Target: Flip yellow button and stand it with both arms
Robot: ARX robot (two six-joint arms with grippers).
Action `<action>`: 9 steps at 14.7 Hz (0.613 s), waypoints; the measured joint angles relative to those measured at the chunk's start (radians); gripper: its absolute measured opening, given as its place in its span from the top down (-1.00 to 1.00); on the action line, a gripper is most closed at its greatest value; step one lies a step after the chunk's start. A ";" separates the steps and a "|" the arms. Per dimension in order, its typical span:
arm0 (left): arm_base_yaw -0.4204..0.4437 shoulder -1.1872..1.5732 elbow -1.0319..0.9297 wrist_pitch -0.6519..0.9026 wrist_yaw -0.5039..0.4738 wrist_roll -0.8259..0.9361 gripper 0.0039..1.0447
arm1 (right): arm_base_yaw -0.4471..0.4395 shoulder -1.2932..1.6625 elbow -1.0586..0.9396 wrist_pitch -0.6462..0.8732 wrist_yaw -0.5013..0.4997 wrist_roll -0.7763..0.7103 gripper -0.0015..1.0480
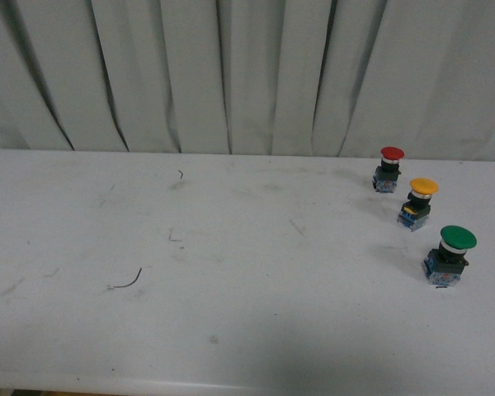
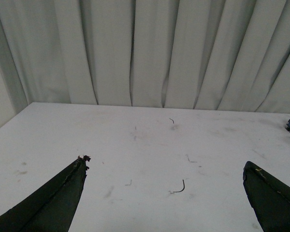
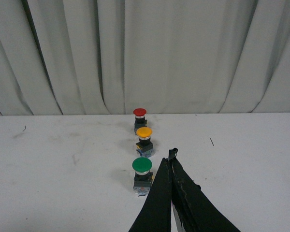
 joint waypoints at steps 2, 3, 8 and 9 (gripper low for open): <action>0.000 0.000 0.000 0.000 0.000 0.000 -0.88 | 0.000 -0.053 0.000 -0.063 0.000 0.000 0.97; 0.000 0.000 0.000 0.000 0.000 0.000 -0.88 | 0.000 -0.080 0.000 -0.087 0.000 0.000 0.97; 0.000 0.000 0.000 0.000 0.000 0.000 -0.88 | 0.000 -0.188 0.000 -0.192 0.000 0.000 0.97; 0.000 0.000 0.000 0.000 0.000 0.000 -0.88 | 0.000 -0.199 0.000 -0.209 0.000 0.000 0.97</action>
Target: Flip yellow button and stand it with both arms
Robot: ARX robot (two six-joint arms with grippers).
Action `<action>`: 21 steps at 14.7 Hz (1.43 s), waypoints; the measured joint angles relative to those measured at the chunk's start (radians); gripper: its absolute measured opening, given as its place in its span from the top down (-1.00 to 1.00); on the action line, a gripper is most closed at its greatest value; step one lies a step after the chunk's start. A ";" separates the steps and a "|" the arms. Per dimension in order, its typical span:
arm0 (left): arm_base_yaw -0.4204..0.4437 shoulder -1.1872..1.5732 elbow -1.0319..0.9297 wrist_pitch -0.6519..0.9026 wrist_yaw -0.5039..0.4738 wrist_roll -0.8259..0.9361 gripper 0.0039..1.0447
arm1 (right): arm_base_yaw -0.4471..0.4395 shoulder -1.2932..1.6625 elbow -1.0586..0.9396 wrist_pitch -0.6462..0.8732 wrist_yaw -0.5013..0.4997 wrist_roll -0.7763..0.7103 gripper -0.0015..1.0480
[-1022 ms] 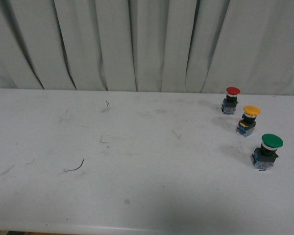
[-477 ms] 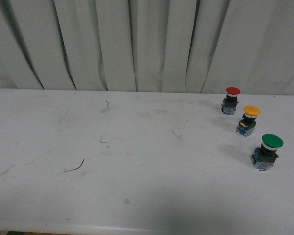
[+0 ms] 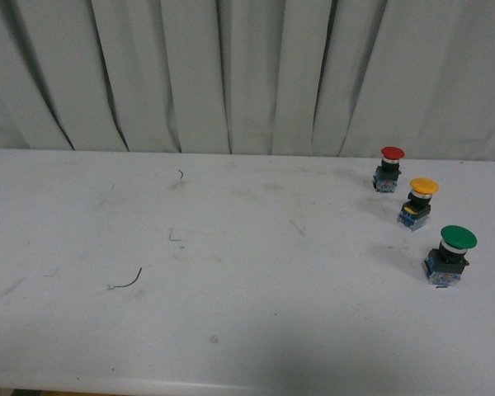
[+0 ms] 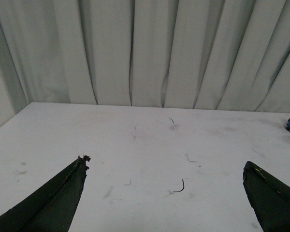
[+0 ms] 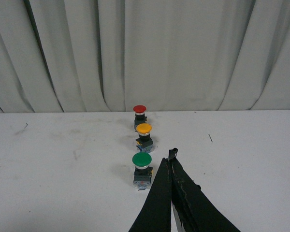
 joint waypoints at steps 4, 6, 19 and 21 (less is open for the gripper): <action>0.000 0.000 0.000 0.000 0.000 0.000 -0.88 | 0.000 -0.187 0.004 -0.174 0.000 0.000 0.97; 0.000 0.000 0.000 0.000 0.000 0.000 -0.88 | 0.000 -0.186 0.000 -0.190 0.002 0.000 0.97; 0.000 0.000 0.000 0.000 0.000 0.000 -0.88 | 0.000 -0.186 0.000 -0.193 0.002 0.000 -0.87; 0.000 0.000 0.000 0.000 0.000 0.000 -0.88 | 0.000 -0.186 0.000 -0.193 0.002 0.000 -0.87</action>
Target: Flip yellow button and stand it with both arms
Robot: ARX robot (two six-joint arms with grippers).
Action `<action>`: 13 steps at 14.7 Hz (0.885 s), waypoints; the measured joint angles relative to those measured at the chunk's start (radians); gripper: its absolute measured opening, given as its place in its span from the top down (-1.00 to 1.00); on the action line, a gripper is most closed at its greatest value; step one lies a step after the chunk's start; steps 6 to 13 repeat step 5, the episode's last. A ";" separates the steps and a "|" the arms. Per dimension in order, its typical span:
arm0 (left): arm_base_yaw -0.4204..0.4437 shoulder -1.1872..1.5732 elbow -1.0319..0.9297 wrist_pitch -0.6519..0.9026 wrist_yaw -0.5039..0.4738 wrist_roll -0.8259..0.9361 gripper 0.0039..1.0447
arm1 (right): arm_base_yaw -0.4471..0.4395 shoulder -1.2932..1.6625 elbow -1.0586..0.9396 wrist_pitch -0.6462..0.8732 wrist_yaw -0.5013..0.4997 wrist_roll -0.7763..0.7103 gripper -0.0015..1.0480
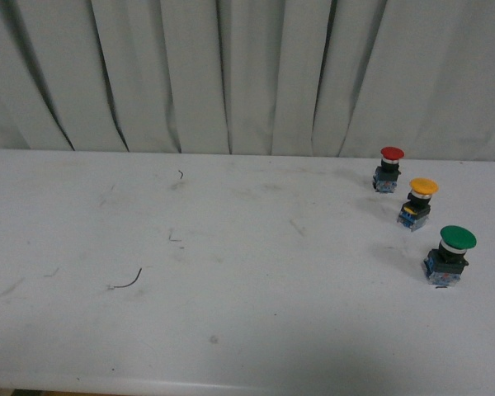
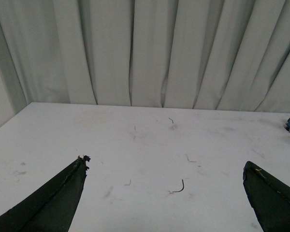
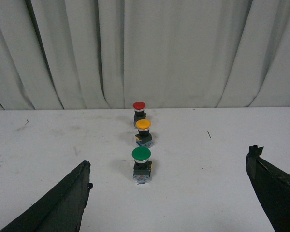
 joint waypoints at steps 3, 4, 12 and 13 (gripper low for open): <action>0.000 0.000 0.000 0.000 0.000 0.000 -0.88 | 0.000 0.000 0.000 0.000 0.000 0.000 -0.87; 0.000 0.000 0.000 0.000 0.000 0.000 -0.88 | 0.000 0.000 0.000 0.000 0.000 0.000 -0.87; 0.000 0.000 0.000 0.000 0.000 0.000 -0.88 | 0.000 0.000 0.000 0.000 0.000 0.000 -0.87; 0.000 0.000 0.000 0.000 0.000 0.000 -0.88 | 0.000 0.000 0.000 0.000 0.000 0.000 -0.87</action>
